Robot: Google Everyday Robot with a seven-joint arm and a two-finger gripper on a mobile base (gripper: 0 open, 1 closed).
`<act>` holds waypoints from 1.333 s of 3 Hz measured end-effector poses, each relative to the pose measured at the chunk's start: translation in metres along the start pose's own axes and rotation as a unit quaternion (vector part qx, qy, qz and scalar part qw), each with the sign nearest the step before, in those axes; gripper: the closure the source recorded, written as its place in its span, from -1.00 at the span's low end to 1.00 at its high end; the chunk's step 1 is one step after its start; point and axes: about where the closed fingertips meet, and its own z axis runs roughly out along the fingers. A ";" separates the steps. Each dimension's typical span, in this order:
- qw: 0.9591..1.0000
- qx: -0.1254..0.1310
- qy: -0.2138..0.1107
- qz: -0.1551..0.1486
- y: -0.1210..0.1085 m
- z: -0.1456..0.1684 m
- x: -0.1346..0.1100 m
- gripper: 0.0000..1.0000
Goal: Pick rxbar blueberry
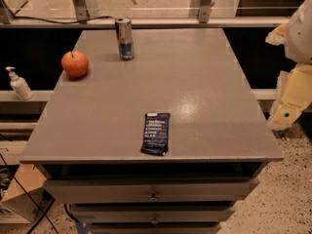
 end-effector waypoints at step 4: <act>0.995 -0.039 -0.093 -0.021 0.019 0.042 -0.056 -1.00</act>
Offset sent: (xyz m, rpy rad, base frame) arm 0.0097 0.0590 -0.0363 0.1966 0.0391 0.1347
